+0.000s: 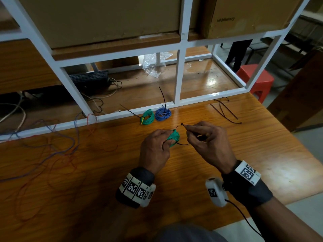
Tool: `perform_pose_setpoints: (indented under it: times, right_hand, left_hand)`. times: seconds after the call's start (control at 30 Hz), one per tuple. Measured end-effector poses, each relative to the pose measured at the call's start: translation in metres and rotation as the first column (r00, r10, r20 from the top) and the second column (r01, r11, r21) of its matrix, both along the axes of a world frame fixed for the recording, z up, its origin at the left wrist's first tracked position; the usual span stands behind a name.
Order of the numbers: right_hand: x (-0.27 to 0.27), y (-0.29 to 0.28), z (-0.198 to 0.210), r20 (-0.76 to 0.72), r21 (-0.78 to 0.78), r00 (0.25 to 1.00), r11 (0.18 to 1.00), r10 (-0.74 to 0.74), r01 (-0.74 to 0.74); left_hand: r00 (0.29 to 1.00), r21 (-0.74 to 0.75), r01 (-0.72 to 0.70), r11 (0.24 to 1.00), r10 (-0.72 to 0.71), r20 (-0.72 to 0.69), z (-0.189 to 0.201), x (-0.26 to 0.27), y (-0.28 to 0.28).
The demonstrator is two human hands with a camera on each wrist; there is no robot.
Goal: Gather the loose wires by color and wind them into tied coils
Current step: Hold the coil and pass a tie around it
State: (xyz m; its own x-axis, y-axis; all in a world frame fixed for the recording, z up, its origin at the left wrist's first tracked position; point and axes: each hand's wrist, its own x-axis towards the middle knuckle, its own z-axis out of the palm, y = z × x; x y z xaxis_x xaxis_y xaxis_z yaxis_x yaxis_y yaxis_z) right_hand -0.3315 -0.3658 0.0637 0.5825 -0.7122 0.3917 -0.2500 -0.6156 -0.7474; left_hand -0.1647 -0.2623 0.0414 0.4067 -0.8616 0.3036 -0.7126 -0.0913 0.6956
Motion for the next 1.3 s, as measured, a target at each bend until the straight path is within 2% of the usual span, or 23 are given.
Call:
perform_pose_setpoints:
  times: [0.13, 0.47, 0.93, 1.3]
  right_hand:
    - [0.0008, 0.0009, 0.0008, 0.015, -0.005, 1.0, 1.0, 0.005, -0.005]
    - [0.0019, -0.0004, -0.0023, -0.051, -0.034, 0.998, 0.998, 0.045, -0.047]
    - [0.0003, -0.0024, 0.0007, -0.046, 0.039, 0.999, 0.999, -0.009, 0.011]
    - [0.0076, 0.0069, -0.0052, -0.085, -0.018, 0.996, 1.0, 0.013, -0.015]
  left_hand:
    - [1.0, 0.002, 0.0, 1.0, 0.0, 0.003, 0.0013, -0.0001, -0.0008]
    - [0.998, -0.002, 0.021, 1.0, -0.021, 0.064, 0.0024, -0.0025, 0.0012]
    - [0.982, -0.021, 0.063, 0.998, -0.058, 0.181, -0.0031, -0.0001, 0.0034]
    - [0.979, -0.04, 0.053, 0.998, -0.044, 0.2, 0.0043, -0.0013, 0.0002]
